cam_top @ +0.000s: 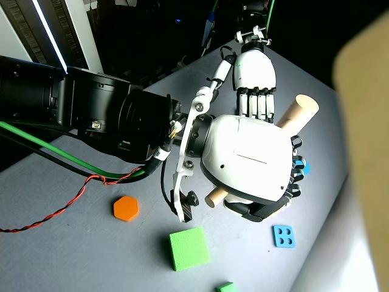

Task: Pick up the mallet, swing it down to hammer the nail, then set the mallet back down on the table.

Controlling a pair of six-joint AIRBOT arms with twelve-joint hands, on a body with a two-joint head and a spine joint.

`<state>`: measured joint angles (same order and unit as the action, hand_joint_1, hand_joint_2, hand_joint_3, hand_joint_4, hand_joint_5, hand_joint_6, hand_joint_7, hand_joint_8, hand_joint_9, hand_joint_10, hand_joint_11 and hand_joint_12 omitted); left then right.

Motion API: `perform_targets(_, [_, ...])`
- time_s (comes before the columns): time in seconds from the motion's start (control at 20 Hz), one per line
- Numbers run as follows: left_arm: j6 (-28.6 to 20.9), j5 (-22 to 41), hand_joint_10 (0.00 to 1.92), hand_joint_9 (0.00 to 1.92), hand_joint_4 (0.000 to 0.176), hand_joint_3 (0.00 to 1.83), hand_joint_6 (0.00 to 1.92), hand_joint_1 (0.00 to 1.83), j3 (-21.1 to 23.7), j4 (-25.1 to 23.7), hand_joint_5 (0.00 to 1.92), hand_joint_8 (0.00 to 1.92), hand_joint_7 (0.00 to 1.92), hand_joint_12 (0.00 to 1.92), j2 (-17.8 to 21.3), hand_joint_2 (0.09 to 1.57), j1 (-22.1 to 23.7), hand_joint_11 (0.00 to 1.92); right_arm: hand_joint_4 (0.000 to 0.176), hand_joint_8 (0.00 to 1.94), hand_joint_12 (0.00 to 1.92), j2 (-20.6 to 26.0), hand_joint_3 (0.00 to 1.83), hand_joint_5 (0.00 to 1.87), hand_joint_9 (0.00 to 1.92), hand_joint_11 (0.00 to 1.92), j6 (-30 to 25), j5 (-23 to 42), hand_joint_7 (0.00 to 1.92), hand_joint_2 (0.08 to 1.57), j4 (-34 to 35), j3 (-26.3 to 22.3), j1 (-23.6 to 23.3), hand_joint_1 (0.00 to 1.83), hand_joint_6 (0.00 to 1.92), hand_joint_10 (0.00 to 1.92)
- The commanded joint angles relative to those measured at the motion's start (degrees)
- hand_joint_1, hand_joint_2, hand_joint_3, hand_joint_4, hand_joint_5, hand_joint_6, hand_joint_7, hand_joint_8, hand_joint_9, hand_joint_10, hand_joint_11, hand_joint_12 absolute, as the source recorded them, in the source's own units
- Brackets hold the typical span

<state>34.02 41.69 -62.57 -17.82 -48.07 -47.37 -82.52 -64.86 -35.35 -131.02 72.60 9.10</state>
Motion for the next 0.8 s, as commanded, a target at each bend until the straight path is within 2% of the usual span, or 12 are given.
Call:
perform_targets(0.0, [-0.65, 1.91, 0.0, 0.11, 0.0, 0.0, 0.0, 0.0, 0.24, -1.38, 0.08, 0.0, 0.11, 0.27, -0.99, 1.2, 0.25, 0.0, 0.176, 1.94, 1.92, 0.18, 0.0, 1.36, 1.69, 1.84, -0.45, -4.83, 1.6, 1.56, -3.67, 0.05, -0.78, 0.63, 1.92, 1.92])
perform_targets(0.15, [-0.65, 1.91, 0.0, 0.11, 0.0, 0.0, 0.0, 0.0, 0.26, -1.38, 0.06, 0.0, 0.11, 0.24, -0.99, 1.2, 0.25, 0.0, 0.176, 1.94, 1.92, 0.16, 0.0, 1.36, 1.68, 1.82, -0.49, -4.83, 1.6, 1.56, -3.73, 0.05, -0.7, 0.59, 1.92, 1.92])
perform_targets(0.3, [-0.65, 1.91, 0.0, 0.11, 0.0, 0.0, 0.0, 0.0, 0.27, -1.38, 0.08, 0.0, 0.11, 0.27, -0.99, 1.2, 0.19, 0.0, 0.176, 1.94, 1.92, 0.26, 0.0, 1.35, 1.66, 1.8, -0.48, -4.85, 1.58, 1.53, -3.78, 0.09, -0.25, 0.65, 1.92, 1.92])
perform_targets(0.45, [-0.65, 1.91, 0.0, 0.1, 0.0, 0.0, 0.0, 0.0, 0.24, -1.38, 0.05, 0.0, 0.09, 0.22, -0.98, 1.2, 0.19, 0.0, 0.176, 1.94, 1.92, 0.38, 0.01, 1.35, 1.66, 1.8, -0.49, -4.82, 1.58, 1.56, -3.82, 0.1, 0.33, 0.6, 1.92, 1.92])
perform_targets(0.55, [-0.65, 1.91, 0.0, 0.09, 0.0, 0.0, 0.0, 0.0, 0.26, -1.38, 0.04, 0.0, 0.09, 0.22, -0.98, 1.2, 0.19, 0.0, 0.176, 1.94, 1.92, 0.54, 0.0, 1.35, 1.67, 1.81, -0.49, -4.81, 1.58, 1.54, -3.84, 0.09, 0.91, 0.63, 1.92, 1.92])
perform_targets(0.75, [-0.77, 1.91, 0.0, 0.12, 0.0, 0.0, 0.0, 0.0, 0.25, -1.38, 0.06, 0.0, 0.11, 0.25, -0.97, 1.2, 0.13, 0.0, 0.176, 1.94, 1.92, 1.66, 0.0, 1.37, 1.68, 1.83, -0.49, -4.54, 1.59, 1.56, -3.81, 0.05, 5.23, 0.61, 1.92, 1.92])
